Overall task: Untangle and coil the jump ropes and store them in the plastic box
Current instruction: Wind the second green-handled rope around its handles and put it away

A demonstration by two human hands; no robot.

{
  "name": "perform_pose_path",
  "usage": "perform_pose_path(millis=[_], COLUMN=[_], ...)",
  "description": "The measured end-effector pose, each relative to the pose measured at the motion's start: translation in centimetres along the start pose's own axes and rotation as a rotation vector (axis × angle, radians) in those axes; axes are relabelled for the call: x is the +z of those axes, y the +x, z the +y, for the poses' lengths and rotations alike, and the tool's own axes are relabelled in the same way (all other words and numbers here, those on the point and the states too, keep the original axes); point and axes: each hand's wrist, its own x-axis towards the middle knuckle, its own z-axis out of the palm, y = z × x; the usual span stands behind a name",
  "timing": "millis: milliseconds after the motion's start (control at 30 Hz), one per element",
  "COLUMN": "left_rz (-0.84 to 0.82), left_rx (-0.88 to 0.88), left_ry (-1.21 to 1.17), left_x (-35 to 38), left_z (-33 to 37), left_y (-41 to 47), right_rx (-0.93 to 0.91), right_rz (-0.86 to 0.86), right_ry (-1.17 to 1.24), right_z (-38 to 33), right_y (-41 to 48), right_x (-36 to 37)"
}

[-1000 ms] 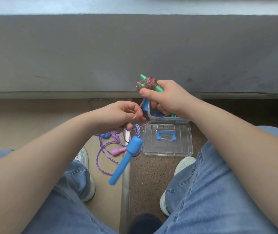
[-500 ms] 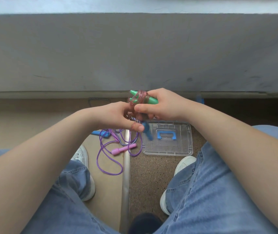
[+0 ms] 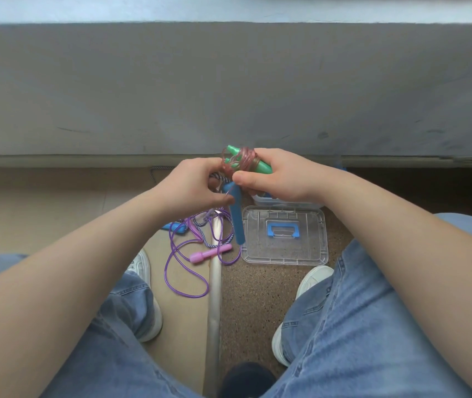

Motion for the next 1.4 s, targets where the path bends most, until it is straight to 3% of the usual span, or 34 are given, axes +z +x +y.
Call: perform_pose_path(millis=[167,433,667,1033,1400], left_rz=[0.049,0.105,0.106,0.138,0.187], left_rx=[-0.056,-0.261,-0.266,-0.273,-0.182], left_ry=[-0.079,-0.536,-0.123,-0.448,-0.417], left_x=[-0.4,-1.1,-0.2,-0.7,-0.1], left_z=[0.0,-0.2,-0.3,0.0,-1.5], left_y=[-0.1,0.0,0.4,0.4,0.4], right_rx=[0.013,0.013,-0.024,-0.090,-0.102], right_rz=[-0.133,-0.257,-0.232,-0.266,-0.266], right_ry=[-0.031,-0.059,-0.206,-0.241,-0.209], right_z=[-0.4,-0.8,-0.4,-0.4,-1.0], right_y=[-0.6,-1.1,-1.1,-0.5,-1.0], right_x=[-0.2,-0.5,-0.3,0.6,0.0])
